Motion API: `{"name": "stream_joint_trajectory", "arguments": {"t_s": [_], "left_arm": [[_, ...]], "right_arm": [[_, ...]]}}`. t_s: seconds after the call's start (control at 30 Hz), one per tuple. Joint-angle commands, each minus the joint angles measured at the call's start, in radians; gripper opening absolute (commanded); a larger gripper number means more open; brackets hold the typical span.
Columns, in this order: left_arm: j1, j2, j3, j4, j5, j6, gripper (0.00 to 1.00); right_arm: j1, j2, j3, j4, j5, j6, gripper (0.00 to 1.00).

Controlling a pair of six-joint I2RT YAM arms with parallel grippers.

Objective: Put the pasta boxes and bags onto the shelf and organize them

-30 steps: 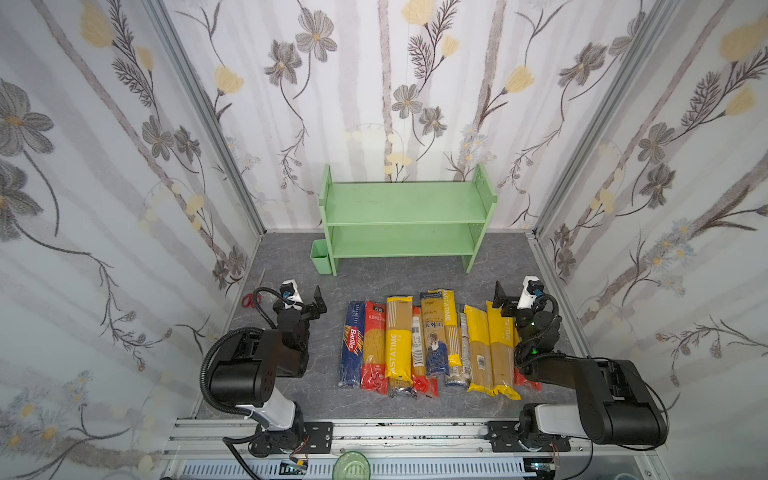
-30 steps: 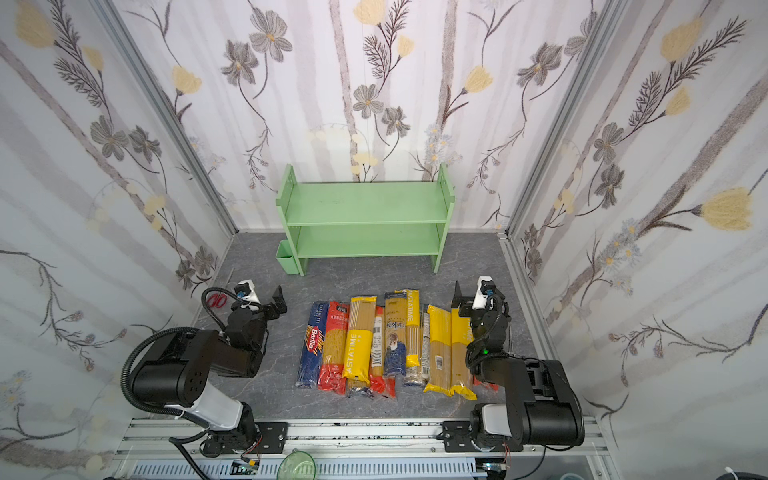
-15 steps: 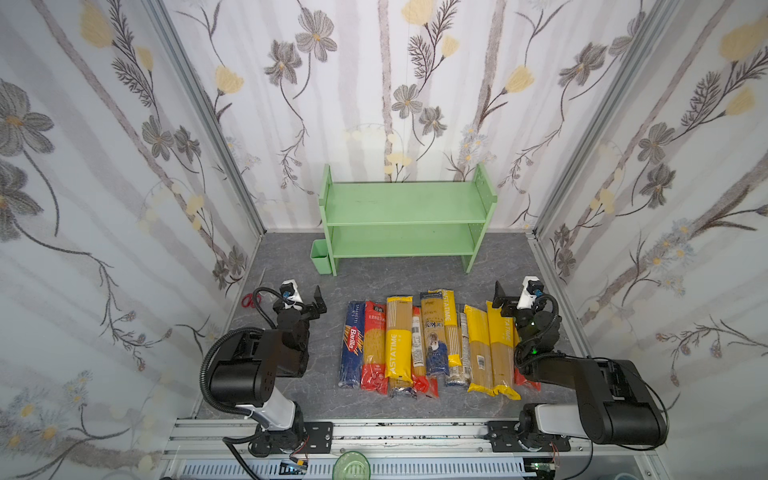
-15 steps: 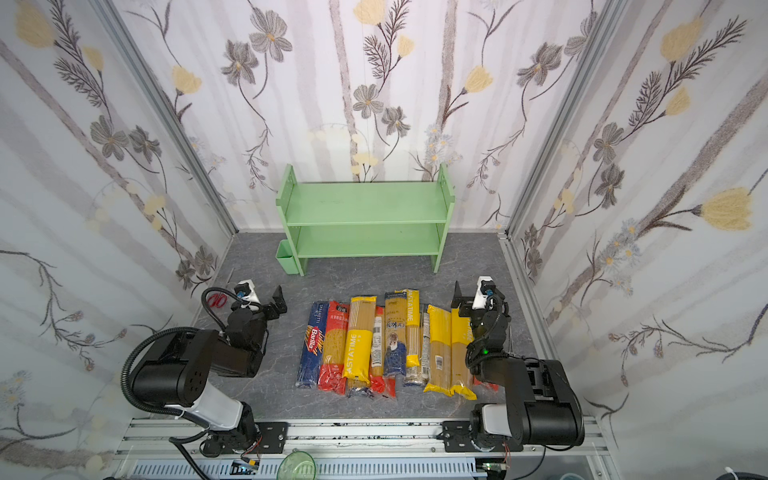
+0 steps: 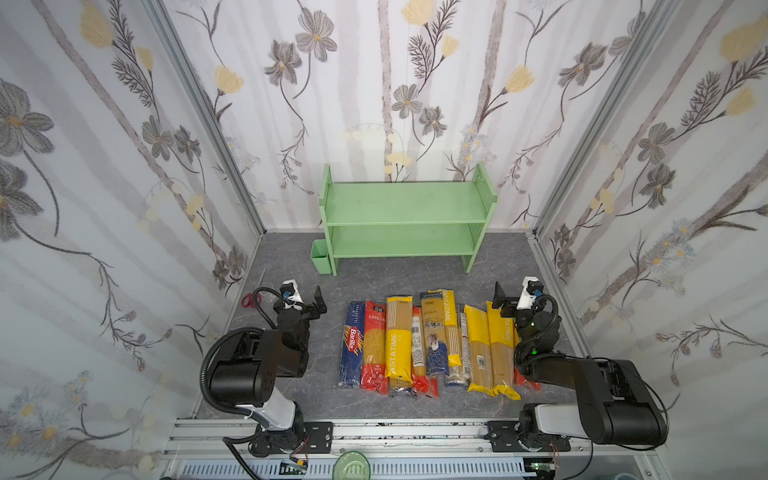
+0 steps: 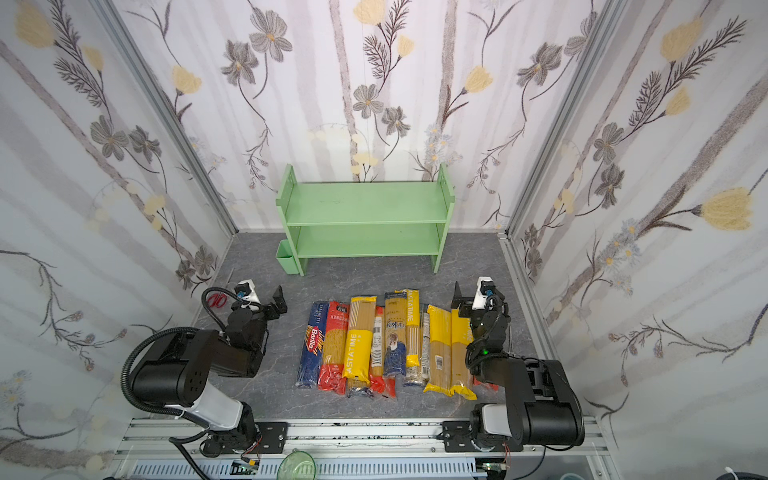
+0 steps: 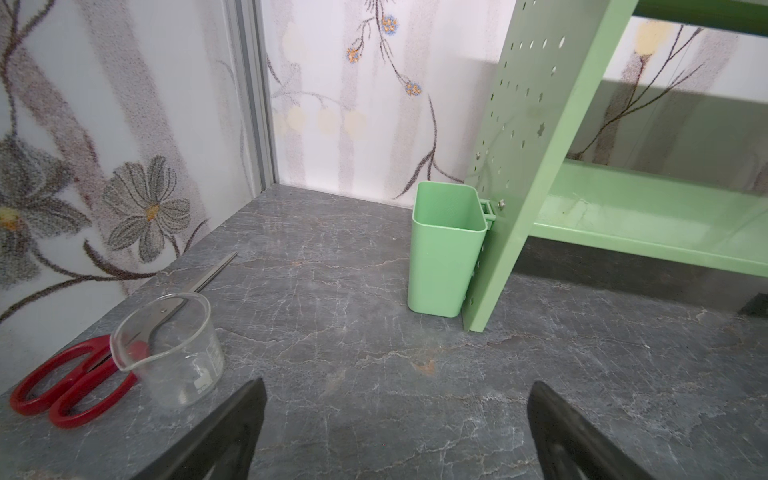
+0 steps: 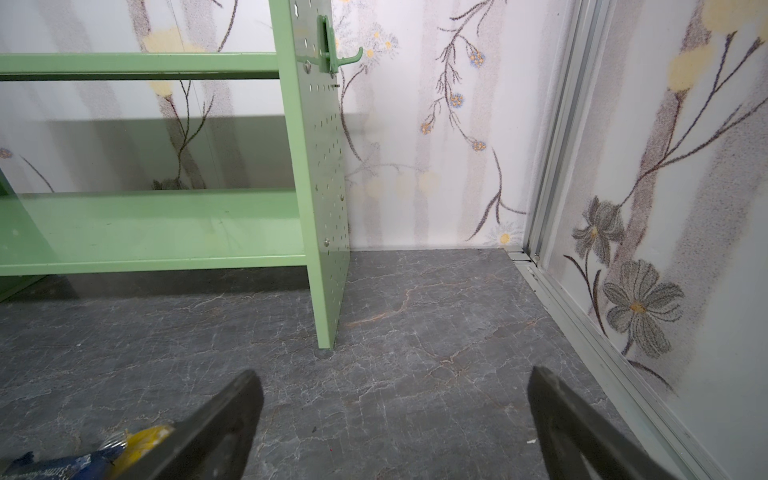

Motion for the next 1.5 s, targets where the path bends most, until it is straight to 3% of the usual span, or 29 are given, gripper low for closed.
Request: {"name": "stream_joint_trajectory", "arguments": {"t_s": [0.0,0.17,0.23,0.3,0.4,0.53,0.63,0.77,0.97,1.07,1.47], "left_arm": [[0.001,-0.042,-0.011,0.018,0.02,0.006,1.0],[-0.04,-0.161,-0.038,-0.028,-0.07,0.032,1.0],[-0.087,-0.221,-0.03,-0.081,-0.151,0.063,1.0],[-0.147,-0.287,-0.019,-0.125,-0.249,0.075,1.0],[-0.227,-0.389,0.0,-0.211,-0.297,0.008,1.0],[-0.384,-0.456,0.083,-0.422,-0.443,-0.038,1.0],[-0.495,-0.51,0.134,-0.588,-0.481,-0.103,1.0],[-0.611,-0.577,0.196,-0.828,-0.444,-0.314,1.0],[-0.783,-0.581,0.32,-1.138,-0.409,-0.529,1.0],[-0.869,-0.561,0.35,-1.2,-0.342,-0.61,1.0],[-1.124,-0.394,0.357,-1.29,-0.313,-0.856,1.0]], "right_arm": [[0.021,-0.038,0.024,-0.029,0.085,-0.017,1.0],[0.075,-0.169,0.179,-0.452,0.296,0.063,1.0],[0.088,-0.205,0.244,-0.611,0.304,0.091,1.0],[0.111,-0.235,0.284,-0.705,0.366,0.142,1.0],[0.156,-0.305,0.317,-0.81,0.453,0.246,1.0],[0.16,-0.386,0.367,-0.977,0.33,0.342,1.0],[0.167,-0.424,0.376,-1.052,0.288,0.356,1.0],[0.176,-0.447,0.429,-1.227,0.277,0.373,1.0],[0.183,-0.476,0.541,-1.459,0.227,0.374,1.0],[0.183,-0.492,0.622,-1.551,0.181,0.377,1.0],[0.184,-0.515,0.62,-1.651,0.102,0.365,1.0]]}}
